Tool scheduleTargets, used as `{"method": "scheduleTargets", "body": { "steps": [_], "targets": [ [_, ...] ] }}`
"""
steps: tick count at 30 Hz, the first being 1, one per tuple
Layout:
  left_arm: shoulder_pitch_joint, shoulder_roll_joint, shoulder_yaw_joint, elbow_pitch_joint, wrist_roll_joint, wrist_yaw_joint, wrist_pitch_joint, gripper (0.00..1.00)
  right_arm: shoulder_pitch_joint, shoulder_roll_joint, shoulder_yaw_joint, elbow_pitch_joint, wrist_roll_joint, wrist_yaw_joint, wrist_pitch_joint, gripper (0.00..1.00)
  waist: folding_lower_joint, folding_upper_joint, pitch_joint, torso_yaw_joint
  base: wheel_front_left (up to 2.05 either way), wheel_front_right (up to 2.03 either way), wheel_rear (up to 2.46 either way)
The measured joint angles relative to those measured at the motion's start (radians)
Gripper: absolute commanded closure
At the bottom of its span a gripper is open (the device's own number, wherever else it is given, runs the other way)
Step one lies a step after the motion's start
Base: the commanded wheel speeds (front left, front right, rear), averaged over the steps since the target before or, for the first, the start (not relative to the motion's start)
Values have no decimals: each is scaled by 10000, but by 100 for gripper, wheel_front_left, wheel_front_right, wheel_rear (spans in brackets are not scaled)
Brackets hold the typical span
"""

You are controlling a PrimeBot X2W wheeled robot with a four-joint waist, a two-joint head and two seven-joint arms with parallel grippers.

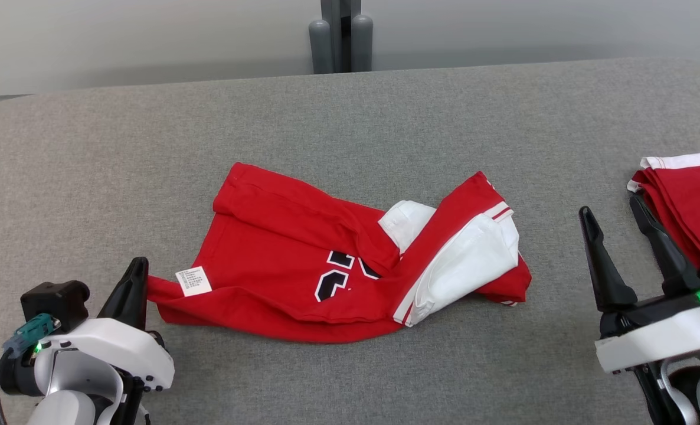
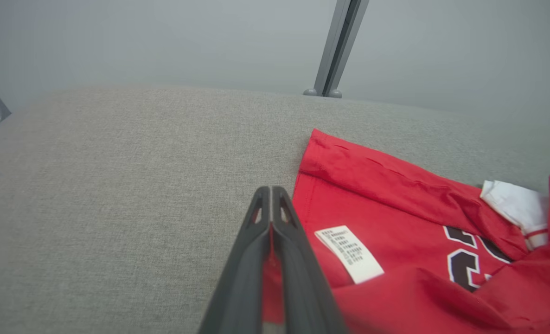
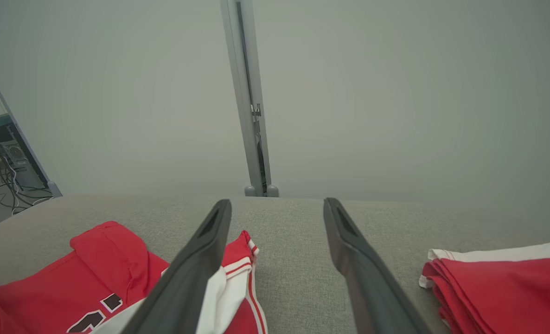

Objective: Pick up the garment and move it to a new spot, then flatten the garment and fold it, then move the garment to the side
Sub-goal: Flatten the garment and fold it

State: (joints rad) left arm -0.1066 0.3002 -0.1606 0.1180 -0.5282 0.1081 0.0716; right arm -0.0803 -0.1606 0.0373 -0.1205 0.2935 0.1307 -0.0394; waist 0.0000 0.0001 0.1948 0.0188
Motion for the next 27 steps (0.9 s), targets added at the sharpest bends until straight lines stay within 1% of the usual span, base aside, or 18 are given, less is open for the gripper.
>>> {"method": "scheduleTargets", "body": {
  "steps": [3,7,12,15,21,22,23,26,27],
  "targets": [
    [9,-2,-109,-408,75,81,107,100,-476,-476,426,169,182,0,228,0,0,0,-10,55,0,0,0],
    [7,-42,-339,-715,182,125,209,100,-1153,-1202,1241,857,773,-4,529,0,0,0,16,230,0,0,0],
    [-180,-144,-639,-838,334,130,295,100,-2131,-2125,2594,1981,1446,2,903,0,0,0,194,562,0,0,0],
    [-436,-276,-817,-849,374,73,274,100,-2627,-2564,3438,2500,1843,0,1020,0,0,0,375,767,0,0,0],
    [-680,-416,-1003,-646,416,-17,67,100,-3322,-3172,4826,3156,2525,0,1229,0,0,0,741,1089,0,0,0],
    [-680,-416,-1003,-646,416,-17,67,100,-3322,-3172,4826,3156,2525,0,1229,0,0,0,741,1089,0,0,0],
    [-695,-483,-1028,-522,408,-42,-19,100,-3468,-3302,5091,3369,2740,0,1335,0,0,0,808,1155,0,0,0],
    [-784,-522,-1012,-399,362,-71,-127,100,-3590,-3440,5451,3590,3196,0,1528,0,0,0,838,1192,0,0,0],
    [-784,-522,-1012,-399,362,-71,-127,100,-3590,-3440,5451,3590,3196,0,1528,50,0,0,838,1192,0,0,0]
  ]
}}
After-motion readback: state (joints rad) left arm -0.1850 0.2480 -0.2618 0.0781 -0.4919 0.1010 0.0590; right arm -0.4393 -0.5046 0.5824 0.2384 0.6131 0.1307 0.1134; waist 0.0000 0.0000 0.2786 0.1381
